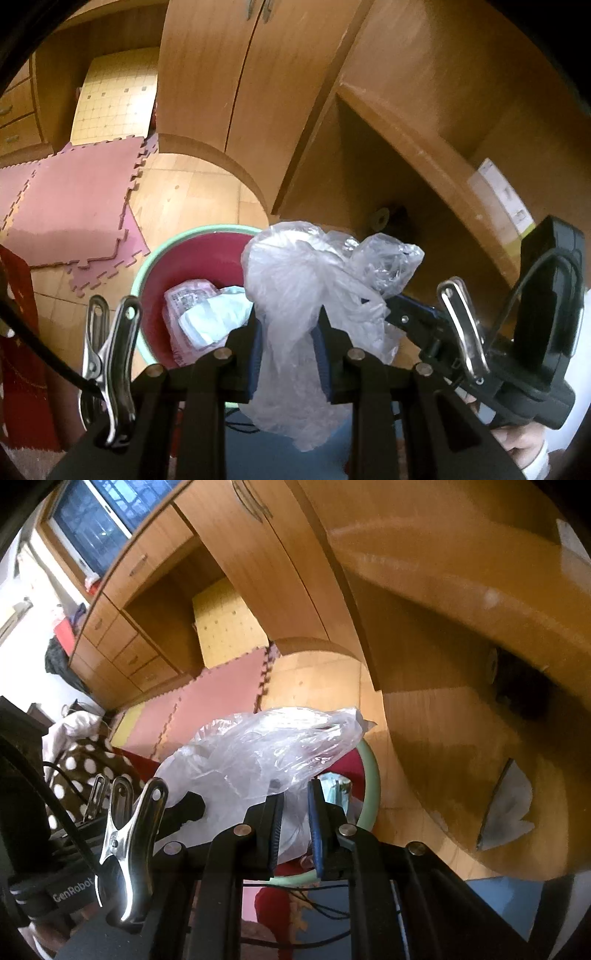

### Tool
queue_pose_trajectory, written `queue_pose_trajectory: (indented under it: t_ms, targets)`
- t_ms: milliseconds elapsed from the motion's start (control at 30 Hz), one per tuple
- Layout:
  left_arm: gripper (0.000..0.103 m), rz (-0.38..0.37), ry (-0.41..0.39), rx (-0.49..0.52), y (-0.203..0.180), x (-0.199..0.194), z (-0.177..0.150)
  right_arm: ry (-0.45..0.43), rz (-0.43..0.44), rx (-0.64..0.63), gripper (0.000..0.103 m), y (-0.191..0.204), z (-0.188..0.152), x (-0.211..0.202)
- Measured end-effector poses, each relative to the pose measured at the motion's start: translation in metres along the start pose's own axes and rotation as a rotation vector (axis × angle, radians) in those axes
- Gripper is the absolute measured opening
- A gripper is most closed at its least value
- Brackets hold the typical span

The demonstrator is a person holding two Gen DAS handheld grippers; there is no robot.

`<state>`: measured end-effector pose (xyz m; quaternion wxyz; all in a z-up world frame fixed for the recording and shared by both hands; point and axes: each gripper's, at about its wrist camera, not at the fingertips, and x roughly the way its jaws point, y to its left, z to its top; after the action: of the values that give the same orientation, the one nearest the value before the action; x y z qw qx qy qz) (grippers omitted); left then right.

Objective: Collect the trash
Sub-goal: 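Open the left tool to drop the clear bag into the red bin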

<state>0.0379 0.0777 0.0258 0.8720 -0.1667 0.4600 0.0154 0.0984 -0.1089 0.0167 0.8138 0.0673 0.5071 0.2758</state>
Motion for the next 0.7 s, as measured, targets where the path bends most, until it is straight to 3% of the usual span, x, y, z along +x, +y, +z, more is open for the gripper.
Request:
queue_pose_trajectory:
  t_ms: [700]
  targets:
    - [0.026, 0.033, 0.125, 0.021, 0.038, 0.082, 0.011, 0.136, -0.121, -0.005, 0.016, -0.005, 0.010, 0.100]
